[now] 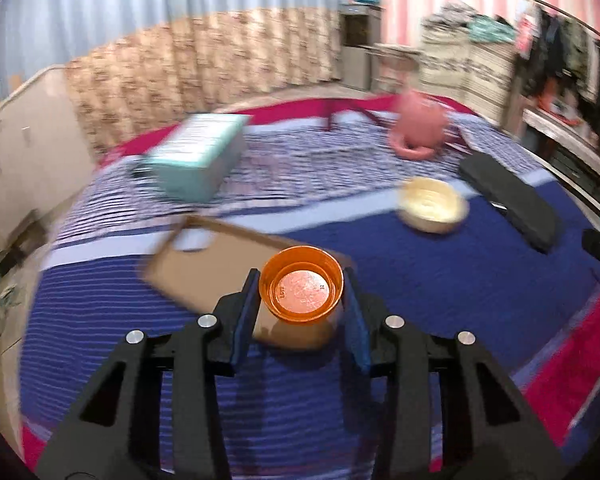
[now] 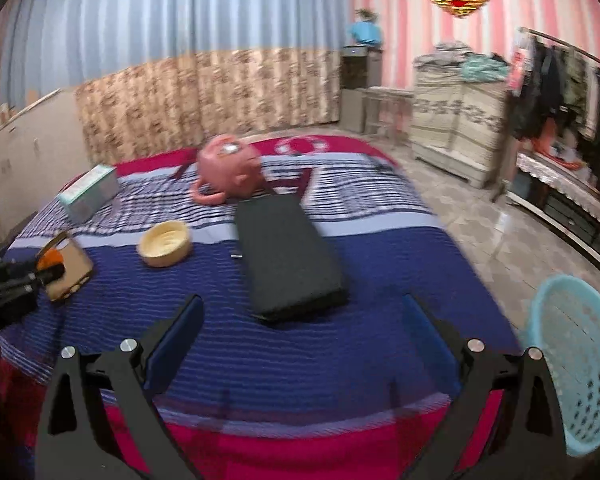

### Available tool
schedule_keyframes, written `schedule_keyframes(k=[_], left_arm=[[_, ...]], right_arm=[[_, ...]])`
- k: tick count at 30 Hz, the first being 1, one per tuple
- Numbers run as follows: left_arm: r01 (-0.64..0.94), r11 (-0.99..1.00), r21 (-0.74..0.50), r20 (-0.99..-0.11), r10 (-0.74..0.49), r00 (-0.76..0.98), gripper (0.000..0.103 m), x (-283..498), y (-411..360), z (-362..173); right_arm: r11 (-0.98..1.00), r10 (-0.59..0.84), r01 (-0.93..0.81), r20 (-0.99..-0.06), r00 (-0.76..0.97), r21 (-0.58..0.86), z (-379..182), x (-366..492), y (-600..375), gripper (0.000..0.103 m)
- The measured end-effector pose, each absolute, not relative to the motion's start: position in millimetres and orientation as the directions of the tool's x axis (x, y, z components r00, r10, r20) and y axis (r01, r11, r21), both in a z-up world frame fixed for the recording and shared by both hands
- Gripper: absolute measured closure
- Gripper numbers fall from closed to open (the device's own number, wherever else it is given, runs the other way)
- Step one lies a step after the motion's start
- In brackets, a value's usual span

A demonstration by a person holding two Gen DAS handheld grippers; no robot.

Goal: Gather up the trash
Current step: 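Grasp the small orange cup with the left tool, then grasp the cream bowl with the right tool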

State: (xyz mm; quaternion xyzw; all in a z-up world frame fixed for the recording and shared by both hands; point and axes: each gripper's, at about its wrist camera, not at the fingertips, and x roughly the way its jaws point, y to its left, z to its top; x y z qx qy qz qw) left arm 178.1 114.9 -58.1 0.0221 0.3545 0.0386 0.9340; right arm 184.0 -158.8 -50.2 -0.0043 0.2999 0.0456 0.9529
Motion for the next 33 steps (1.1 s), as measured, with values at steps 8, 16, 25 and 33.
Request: schedule_keyframes(k=[8,16,25,33], left_arm=[[-0.261,0.965,0.019,-0.663,0.208,0.719,0.064,176.8,210.2,-61.9],[-0.289,0.957,0.005,-0.661,0.220,0.717,0.064,179.0,230.3,-61.9],[-0.246,0.969,0.009,-0.648,0.194,0.737,0.064,182.0,203.7,-54.1],[-0.146,0.989,0.013,-0.623,0.122,0.773,0.064,180.5,146.8,-40.2]], right_arm=[[0.972,0.211,-0.231,-0.636,0.743,0.052,-62.6,234.6,-79.4,0.007],[0.964,0.175,-0.266,-0.737,0.653,-0.006,-87.9,284.9,-31.7,0.008],[0.942,0.214,-0.332,-0.683,0.699,-0.044,-70.9,251.5,-32.3,0.044],[0.983,0.123,-0.179,-0.561,0.818,-0.046,-16.3,169.6,-138.0,0.044]])
